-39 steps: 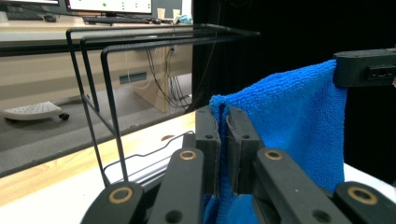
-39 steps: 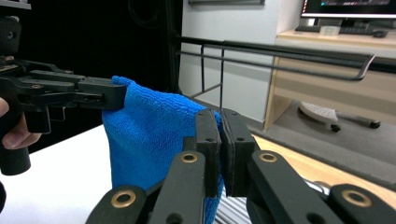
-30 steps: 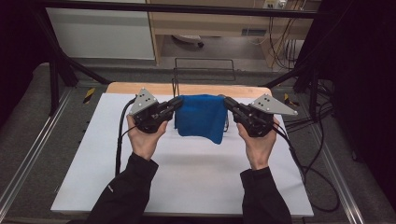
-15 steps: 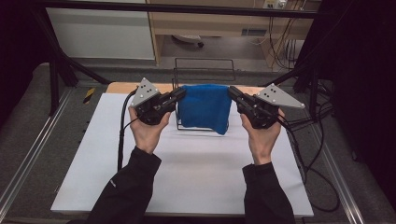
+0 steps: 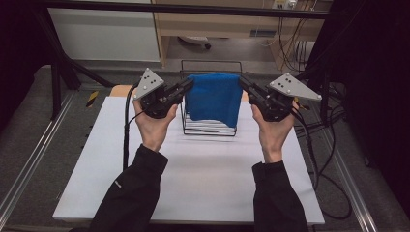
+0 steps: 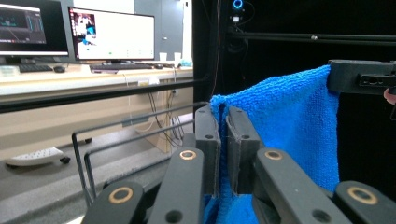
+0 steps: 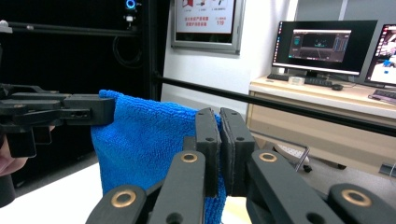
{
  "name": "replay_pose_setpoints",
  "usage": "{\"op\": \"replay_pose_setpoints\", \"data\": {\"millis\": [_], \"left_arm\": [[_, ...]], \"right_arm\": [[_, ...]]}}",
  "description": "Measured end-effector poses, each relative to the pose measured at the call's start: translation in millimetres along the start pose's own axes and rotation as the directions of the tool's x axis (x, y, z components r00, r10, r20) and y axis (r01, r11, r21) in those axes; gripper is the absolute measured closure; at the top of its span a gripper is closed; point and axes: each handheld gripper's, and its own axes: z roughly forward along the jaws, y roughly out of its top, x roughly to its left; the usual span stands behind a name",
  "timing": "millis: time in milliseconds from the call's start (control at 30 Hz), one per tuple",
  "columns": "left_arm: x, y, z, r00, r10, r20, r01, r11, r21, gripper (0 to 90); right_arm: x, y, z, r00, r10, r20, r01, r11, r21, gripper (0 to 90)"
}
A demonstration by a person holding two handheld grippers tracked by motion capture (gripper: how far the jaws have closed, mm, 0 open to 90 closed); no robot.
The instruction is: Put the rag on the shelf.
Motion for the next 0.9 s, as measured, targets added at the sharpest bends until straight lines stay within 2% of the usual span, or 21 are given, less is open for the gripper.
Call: {"op": "replay_pose_setpoints", "data": {"millis": [233,400,533,733,900], "left_arm": [[2.0,14.0,6.7,0.9998,0.012,-0.013,-0.012,0.9997,-0.020,84.2],[6.9,21.7,12.0,0.9998,0.004,-0.020,-0.005,0.9995,-0.030,84.2],[11.6,28.9,14.5,0.9997,-0.018,-0.014,0.018,0.9988,-0.047,84.2],[13.7,42.7,19.2,0.9994,0.006,-0.033,-0.008,0.9987,-0.051,84.2],[16.5,50.0,23.0,0.9992,-0.003,-0.039,0.000,0.9977,-0.068,84.2]], "right_arm": [[-4.3,12.5,4.4,0.9999,-0.006,0.010,0.007,1.000,-0.015,87.3],[-7.9,20.7,10.0,0.9998,-0.008,0.017,0.008,1.000,-0.023,87.3],[-10.8,26.1,14.8,0.9997,-0.011,0.020,0.012,1.000,-0.027,87.3],[-15.1,37.5,20.6,0.9995,-0.015,0.027,0.016,0.999,-0.035,87.2],[-18.9,45.4,26.4,0.9994,-0.021,0.029,0.022,0.999,-0.043,87.2]]}}
